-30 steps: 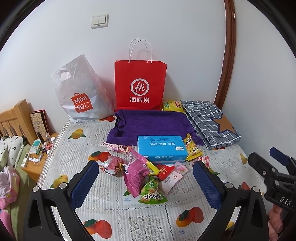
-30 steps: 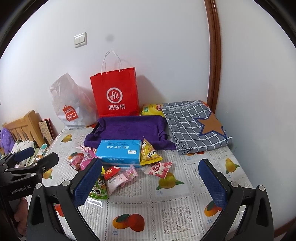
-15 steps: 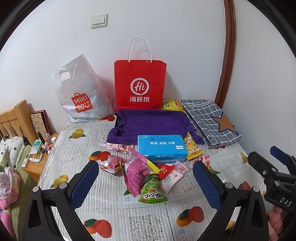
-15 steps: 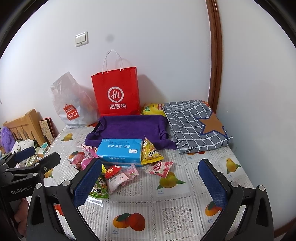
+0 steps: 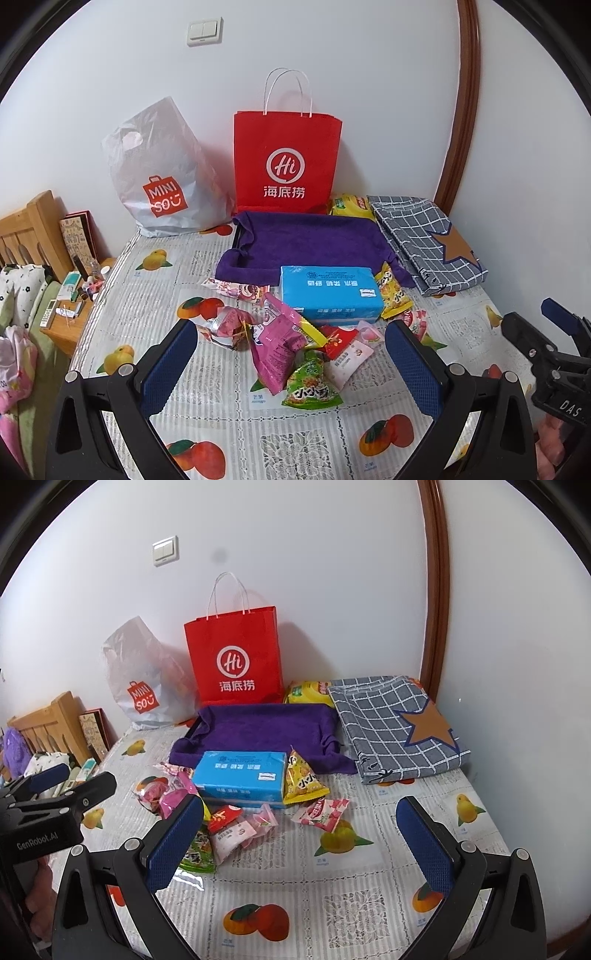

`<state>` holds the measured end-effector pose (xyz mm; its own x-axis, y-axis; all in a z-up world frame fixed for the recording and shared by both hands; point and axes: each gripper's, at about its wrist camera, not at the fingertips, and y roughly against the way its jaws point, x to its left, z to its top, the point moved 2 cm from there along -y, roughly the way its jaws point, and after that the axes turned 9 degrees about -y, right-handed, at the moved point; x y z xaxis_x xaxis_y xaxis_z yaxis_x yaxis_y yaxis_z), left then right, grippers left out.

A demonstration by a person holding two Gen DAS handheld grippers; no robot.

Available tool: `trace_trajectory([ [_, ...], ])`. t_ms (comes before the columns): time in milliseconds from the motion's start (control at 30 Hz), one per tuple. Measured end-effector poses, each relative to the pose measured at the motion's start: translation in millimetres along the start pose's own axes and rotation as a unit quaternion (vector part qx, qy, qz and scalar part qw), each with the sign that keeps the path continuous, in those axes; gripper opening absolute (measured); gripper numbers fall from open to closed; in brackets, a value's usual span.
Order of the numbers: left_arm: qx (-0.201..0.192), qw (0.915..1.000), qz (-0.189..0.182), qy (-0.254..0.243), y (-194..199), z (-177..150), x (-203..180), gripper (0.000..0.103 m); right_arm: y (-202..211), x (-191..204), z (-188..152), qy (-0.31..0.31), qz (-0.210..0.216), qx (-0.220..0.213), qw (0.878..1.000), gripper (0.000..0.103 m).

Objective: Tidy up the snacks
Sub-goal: 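Grasp the pink wrapped candy with the left tool while the right tool grasps the strawberry candy packet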

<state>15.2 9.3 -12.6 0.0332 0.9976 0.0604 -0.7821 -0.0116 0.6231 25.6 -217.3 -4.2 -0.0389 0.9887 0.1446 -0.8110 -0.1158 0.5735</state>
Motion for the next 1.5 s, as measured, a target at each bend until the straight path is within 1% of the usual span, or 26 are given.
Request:
trace_trajectory([
  [100, 0.014, 0.9999, 0.002, 0.004, -13, -3, 5, 0.102, -8, -5, -1, -0.008, 0.002, 0.004, 1.000, 0.103],
  [233, 0.033, 0.9994, 0.000, 0.010, -34, -9, 11, 0.102, -25, -12, -6, -0.021, 0.009, 0.022, 1.000, 0.103],
  [400, 0.068, 0.9976, -0.007, 0.012, -67, -26, 15, 0.102, -52, -23, -13, -0.027, -0.003, 0.037, 0.999, 0.101],
  [533, 0.091, 0.9958, -0.010, 0.008, -91, -41, 14, 0.101, -80, -32, -21, -0.031, -0.011, 0.060, 0.998, 0.099],
  [600, 0.103, 0.9946, -0.010, 0.010, -101, -46, 16, 0.101, -93, -37, -25, -0.030, -0.020, 0.068, 0.997, 0.095],
  [633, 0.108, 0.9940, -0.011, 0.010, -105, -47, 18, 0.101, -103, -39, -27, -0.027, -0.024, 0.076, 0.996, 0.090],
  [667, 0.112, 0.9936, -0.009, 0.011, -109, -48, 20, 0.101, -108, -40, -28, -0.026, -0.025, 0.080, 0.996, 0.089],
  [767, 0.117, 0.9929, -0.003, 0.020, -118, -49, 29, 0.101, -133, -46, -31, -0.024, -0.026, 0.094, 0.995, 0.086],
  [833, 0.122, 0.9922, 0.001, 0.026, -123, -49, 36, 0.101, -147, -48, -31, -0.024, -0.019, 0.101, 0.994, 0.086],
  [1100, 0.135, 0.9895, 0.020, 0.046, -140, -48, 61, 0.101, -210, -54, -34, -0.034, -0.018, 0.148, 0.988, 0.086],
  [1200, 0.140, 0.9883, 0.018, 0.058, -145, -50, 71, 0.101, -229, -56, -39, -0.039, -0.015, 0.172, 0.984, 0.084],
  [1300, 0.137, 0.9883, 0.008, 0.068, -148, -51, 77, 0.101, -241, -55, -45, -0.046, -0.011, 0.191, 0.981, 0.081],
  [1333, 0.135, 0.9884, 0.005, 0.069, -149, -50, 78, 0.101, -244, -55, -47, -0.047, -0.012, 0.195, 0.980, 0.076],
  [1400, 0.130, 0.9888, -0.008, 0.073, -149, -49, 79, 0.101, -244, -52, -48, -0.035, -0.023, 0.178, 0.983, 0.074],
  [1467, 0.123, 0.9891, -0.024, 0.077, -149, -46, 80, 0.101, -245, -51, -48, -0.030, -0.015, 0.176, 0.984, 0.063],
  [1500, 0.118, 0.9895, -0.026, 0.079, -149, -44, 81, 0.101, -244, -50, -48, -0.029, -0.013, 0.173, 0.984, 0.061],
])
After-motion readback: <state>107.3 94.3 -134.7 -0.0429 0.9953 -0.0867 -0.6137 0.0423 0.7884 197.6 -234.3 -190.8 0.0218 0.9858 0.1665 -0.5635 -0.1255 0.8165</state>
